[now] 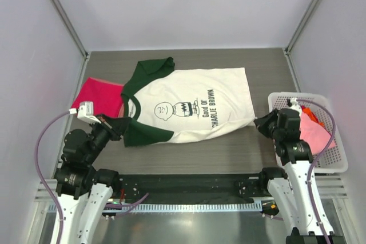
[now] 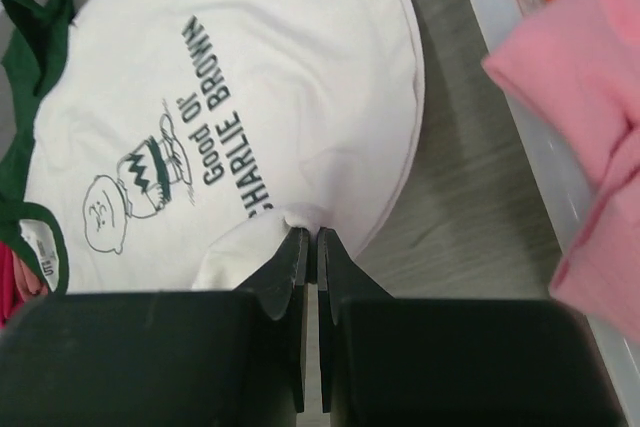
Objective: Fold and stack the t-shirts
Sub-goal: Flatten the tshirt out, then fold the tshirt
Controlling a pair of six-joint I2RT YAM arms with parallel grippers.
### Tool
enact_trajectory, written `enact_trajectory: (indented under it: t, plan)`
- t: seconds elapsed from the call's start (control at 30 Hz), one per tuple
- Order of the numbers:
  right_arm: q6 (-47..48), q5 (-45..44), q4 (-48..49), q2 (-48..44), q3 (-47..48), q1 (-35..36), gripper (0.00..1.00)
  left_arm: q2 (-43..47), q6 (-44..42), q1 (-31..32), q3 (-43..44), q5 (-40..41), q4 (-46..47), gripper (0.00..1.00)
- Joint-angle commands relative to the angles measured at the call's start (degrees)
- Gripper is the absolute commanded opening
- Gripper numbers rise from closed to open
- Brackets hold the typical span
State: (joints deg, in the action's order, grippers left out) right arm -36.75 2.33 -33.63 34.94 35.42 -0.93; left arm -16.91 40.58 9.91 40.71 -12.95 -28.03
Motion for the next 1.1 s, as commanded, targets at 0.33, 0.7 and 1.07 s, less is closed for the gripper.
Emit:
enact_trajectory:
  t: [0.33, 0.7, 1.07]
  plan:
    - [-6.2, -1.5, -5.9, -5.5, -6.1, -0.2, 0.02, 3.2, 4.0, 0.0, 1.6, 3.9, -16.9, 0.00]
    - [-2.6, -5.0, 0.8, 10.9, -1.4, -0.1, 0.01, -13.4, -0.3, 0.0, 7.5, 9.1, -7.1, 0.00]
    - [-0.1, -10.1, 5.0, 22.4, 4.4, -0.1, 0.01, -24.0, -0.3, 0.1, 9.3, 11.7, 3.3, 0.00]
